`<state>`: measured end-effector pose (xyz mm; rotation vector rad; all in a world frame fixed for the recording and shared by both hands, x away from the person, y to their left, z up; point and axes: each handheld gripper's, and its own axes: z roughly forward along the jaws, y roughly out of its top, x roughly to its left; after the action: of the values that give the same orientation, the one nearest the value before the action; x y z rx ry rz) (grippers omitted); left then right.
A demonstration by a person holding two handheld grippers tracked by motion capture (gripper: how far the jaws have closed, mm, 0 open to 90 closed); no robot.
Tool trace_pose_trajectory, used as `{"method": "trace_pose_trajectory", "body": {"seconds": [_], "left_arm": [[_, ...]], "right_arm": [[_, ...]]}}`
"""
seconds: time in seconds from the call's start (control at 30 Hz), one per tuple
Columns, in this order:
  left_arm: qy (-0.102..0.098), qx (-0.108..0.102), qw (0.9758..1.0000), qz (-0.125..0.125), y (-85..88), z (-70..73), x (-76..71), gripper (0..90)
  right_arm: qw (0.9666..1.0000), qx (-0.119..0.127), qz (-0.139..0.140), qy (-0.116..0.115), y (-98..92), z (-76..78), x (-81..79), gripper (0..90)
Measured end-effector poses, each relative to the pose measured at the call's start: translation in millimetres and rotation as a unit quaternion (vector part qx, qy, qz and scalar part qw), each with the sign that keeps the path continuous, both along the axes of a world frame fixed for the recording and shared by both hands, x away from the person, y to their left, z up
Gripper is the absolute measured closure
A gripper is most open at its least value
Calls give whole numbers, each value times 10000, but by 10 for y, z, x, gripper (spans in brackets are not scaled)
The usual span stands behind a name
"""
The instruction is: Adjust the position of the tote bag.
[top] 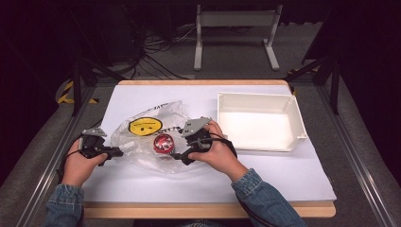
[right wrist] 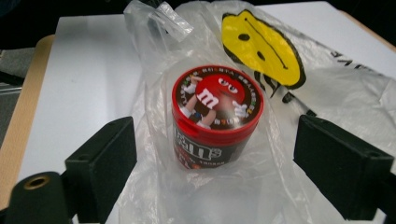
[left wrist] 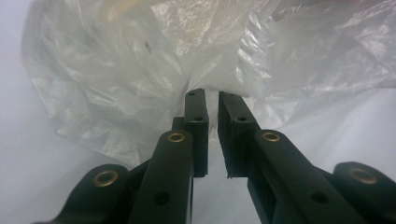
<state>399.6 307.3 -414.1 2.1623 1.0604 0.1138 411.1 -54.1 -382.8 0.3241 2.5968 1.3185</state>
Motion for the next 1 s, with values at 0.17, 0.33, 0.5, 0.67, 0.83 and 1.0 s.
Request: {"method": "trace_pose_trajectory", "body": {"seconds": [0.17,0.33,0.5,0.67,0.83,1.0], "left_arm": [[-377,-270,9988,178,23,120,-47,746],[-661,-432,9966,213,38,228,-93,681],[-1018,-550,9932,124,-4,396,-182,608],[-1335,-741,9883,-58,-135,566,-282,583],[-1501,-827,9847,-331,-289,662,-353,595],[-1303,-736,9855,-805,-514,585,-335,625]], "right_arm": [[9999,73,-116,-83,-26,106,-5,269],[9997,112,-153,149,-44,159,4,387],[9993,-171,-258,232,-8,151,20,469],[9985,-398,-304,208,41,77,41,370],[9972,-605,-345,256,76,-11,81,434],[9957,-805,-280,362,146,-107,93,430]]}}
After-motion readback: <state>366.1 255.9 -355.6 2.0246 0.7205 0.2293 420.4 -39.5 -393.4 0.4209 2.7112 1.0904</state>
